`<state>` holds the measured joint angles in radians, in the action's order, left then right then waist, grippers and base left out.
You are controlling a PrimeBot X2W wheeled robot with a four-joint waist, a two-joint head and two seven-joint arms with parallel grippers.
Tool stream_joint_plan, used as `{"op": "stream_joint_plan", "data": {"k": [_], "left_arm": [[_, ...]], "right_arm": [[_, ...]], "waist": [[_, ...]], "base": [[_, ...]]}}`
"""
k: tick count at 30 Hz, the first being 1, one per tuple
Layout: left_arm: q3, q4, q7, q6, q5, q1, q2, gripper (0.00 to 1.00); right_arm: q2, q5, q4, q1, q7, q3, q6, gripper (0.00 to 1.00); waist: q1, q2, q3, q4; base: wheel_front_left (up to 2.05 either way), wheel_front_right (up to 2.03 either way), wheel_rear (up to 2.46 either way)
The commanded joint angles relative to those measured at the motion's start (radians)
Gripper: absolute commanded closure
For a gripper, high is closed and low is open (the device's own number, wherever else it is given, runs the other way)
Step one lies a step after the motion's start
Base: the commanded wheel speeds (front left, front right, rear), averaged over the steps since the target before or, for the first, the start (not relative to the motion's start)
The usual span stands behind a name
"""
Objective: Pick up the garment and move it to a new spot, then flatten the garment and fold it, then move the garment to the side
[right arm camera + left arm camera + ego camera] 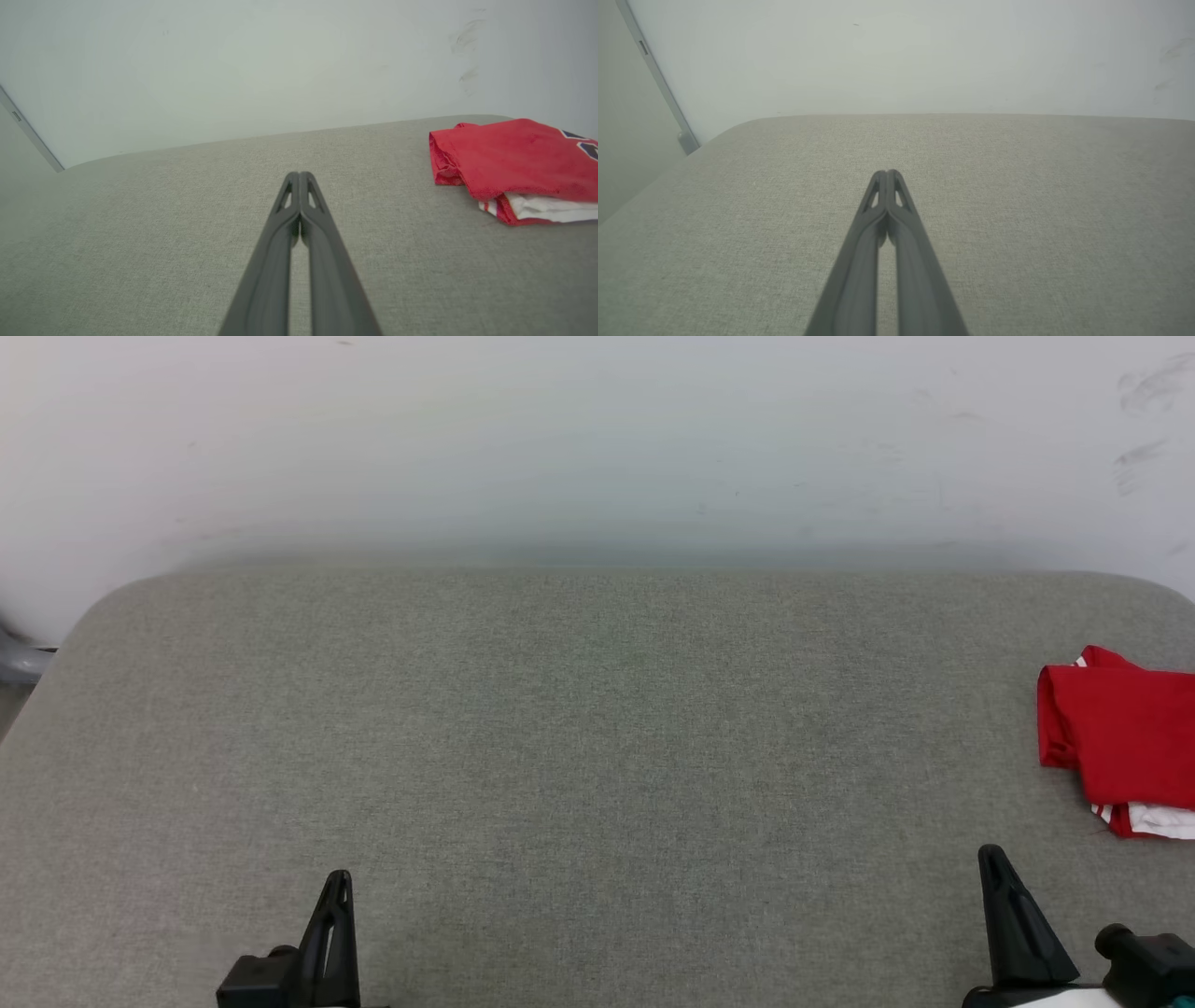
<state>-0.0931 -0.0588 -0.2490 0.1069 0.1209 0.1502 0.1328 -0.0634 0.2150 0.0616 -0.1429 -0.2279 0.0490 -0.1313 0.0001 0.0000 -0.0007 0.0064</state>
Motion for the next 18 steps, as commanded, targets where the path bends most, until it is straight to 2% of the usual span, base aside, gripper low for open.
{"op": "stream_joint_plan", "data": {"k": [1, 18], "left_arm": [[0.006, 0.011, 0.008, -0.008, 0.055, -0.019, 0.002, 1.0], [0.032, -0.04, 0.073, -0.062, 0.397, -0.078, -0.002, 1.0]], "right_arm": [[-0.004, 0.053, -0.01, 0.021, 0.008, 0.0, 0.0, 1.0], [-0.013, 0.371, 0.034, 0.076, 0.071, -0.001, 0.0, 1.0]], "waist": [[0.0, 0.0, 0.0, 0.0], [0.0, 0.0, 0.001, -0.001]], "base": [[0.0, 0.0, 0.0], [0.0, 0.0, 0.0]]}}
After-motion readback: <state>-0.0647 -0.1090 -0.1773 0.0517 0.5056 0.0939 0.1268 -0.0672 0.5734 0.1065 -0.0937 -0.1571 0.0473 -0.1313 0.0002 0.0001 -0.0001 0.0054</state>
